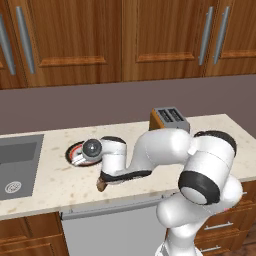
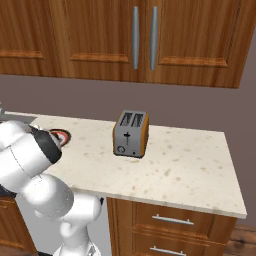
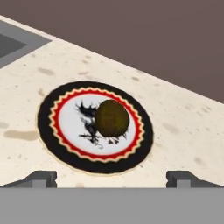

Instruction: Pick the avocado and bread from the counter and place them on the plate. Then pick the jam from the cabinet and place it next to the plate. Lastly close the cabinet door.

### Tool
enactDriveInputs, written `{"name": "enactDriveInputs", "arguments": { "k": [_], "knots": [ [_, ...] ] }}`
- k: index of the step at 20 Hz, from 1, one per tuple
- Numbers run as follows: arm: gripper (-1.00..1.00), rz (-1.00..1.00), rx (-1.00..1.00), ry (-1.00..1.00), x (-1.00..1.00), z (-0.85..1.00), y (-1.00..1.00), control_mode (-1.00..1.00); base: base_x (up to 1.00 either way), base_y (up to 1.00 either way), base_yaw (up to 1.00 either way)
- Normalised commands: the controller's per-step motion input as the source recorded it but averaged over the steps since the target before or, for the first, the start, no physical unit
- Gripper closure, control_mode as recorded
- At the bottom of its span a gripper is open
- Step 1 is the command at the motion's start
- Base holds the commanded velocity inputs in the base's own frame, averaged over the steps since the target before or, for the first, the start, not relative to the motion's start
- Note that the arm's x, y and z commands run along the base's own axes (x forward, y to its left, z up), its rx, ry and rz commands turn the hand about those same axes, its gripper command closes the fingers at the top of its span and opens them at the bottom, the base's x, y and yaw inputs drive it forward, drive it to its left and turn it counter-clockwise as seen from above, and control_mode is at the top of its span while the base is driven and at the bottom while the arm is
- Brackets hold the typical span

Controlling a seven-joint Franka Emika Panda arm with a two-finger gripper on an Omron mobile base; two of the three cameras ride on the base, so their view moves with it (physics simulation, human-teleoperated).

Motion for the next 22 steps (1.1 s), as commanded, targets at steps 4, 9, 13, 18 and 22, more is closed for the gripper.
{"name": "enactDriveInputs", "arguments": {
  "k": [4,9,13,18,22],
  "knots": [
    [-1.0,-0.12,0.15,0.0,-0.23,0.31,-0.28,-1.0,0.0,0.0,0.0],
    [-1.0,-0.14,0.2,0.0,-0.29,0.25,-0.2,-1.0,0.0,0.0,0.0],
    [-1.0,-0.13,0.24,0.02,-0.22,0.06,-0.07,-1.0,0.0,0.0,0.0],
    [-1.0,-0.08,0.26,0.12,-0.21,0.0,-0.08,-1.0,0.0,0.0,0.0],
    [-1.0,-0.02,0.26,0.22,-0.02,0.0,-0.09,-1.0,0.0,0.0,0.0]
  ]
}}
